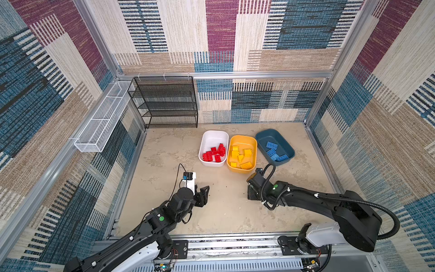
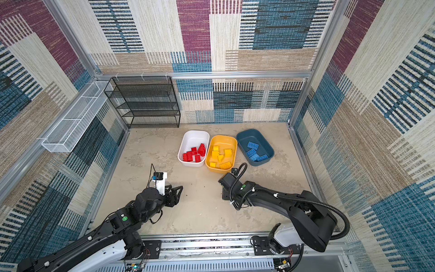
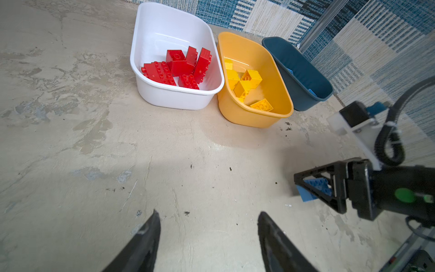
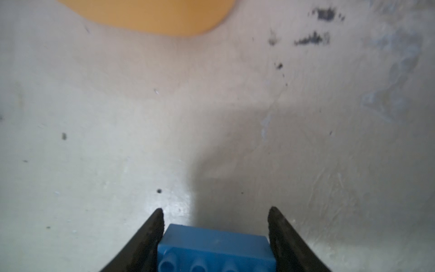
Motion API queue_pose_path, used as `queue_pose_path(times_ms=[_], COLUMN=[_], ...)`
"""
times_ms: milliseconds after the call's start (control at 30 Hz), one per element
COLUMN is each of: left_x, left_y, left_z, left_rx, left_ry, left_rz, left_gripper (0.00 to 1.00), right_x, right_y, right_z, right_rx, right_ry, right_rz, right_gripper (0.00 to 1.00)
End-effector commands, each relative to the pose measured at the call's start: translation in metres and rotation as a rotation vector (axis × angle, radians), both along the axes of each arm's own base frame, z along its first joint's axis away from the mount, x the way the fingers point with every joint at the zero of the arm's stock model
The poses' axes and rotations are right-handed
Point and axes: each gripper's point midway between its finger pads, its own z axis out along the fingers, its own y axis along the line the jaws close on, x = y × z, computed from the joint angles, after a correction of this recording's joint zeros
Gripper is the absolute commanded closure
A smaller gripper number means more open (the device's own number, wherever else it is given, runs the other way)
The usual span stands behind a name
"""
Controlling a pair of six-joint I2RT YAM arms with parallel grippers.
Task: Sort the legos into containers by color
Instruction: 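Carry the blue brick into the teal tub and open the right gripper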
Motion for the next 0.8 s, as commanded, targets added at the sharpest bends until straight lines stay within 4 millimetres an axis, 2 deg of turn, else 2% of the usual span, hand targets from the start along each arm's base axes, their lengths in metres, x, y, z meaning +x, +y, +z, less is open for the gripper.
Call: queue_pose_path(times_ms=[0, 100, 233, 333, 400, 533, 633, 767], left_x=[0.005, 0.009, 0.015, 0.021, 0.025, 0.031, 0.031, 0.031], left_y=[0.002, 0.003, 0.003, 0.004, 0.007, 0.022, 0.034, 0.043], left_z=[0.006, 0.009, 0.013, 0.013, 0.009, -0.004, -0.016, -0.023], left_rx=[0.024, 0.026, 0.037, 0.04, 0.027, -0.03, -0.059, -0.075], left_ry=[-0.017, -0.015, -0.006, 0.021, 0.049, 0.143, 0.203, 0.245], left_rz=[0.021, 0.045, 0.065, 0.096, 0.14, 0.304, 0.389, 0.432], left_gripper=[0.3, 0.21, 0.02, 0.01, 0.01, 0.01, 0.01, 0.01], right_x=[0.022, 0.059, 0.116, 0.159, 0.182, 0.218, 0.237, 0.25], right_y=[0.002, -0.011, -0.042, -0.067, -0.078, -0.104, -0.12, -0.135], right_z=[0.032, 0.071, 0.117, 0.137, 0.138, 0.12, 0.105, 0.088], right_rx=[0.021, 0.047, 0.078, 0.103, 0.102, 0.117, 0.11, 0.092], right_ry=[-0.061, -0.152, -0.254, -0.299, -0.303, -0.284, -0.29, -0.277], right_rz=[0.03, 0.002, -0.063, -0.123, -0.15, -0.214, -0.253, -0.286], right_gripper=[0.39, 0.39, 0.39, 0.39, 0.39, 0.37, 0.36, 0.33])
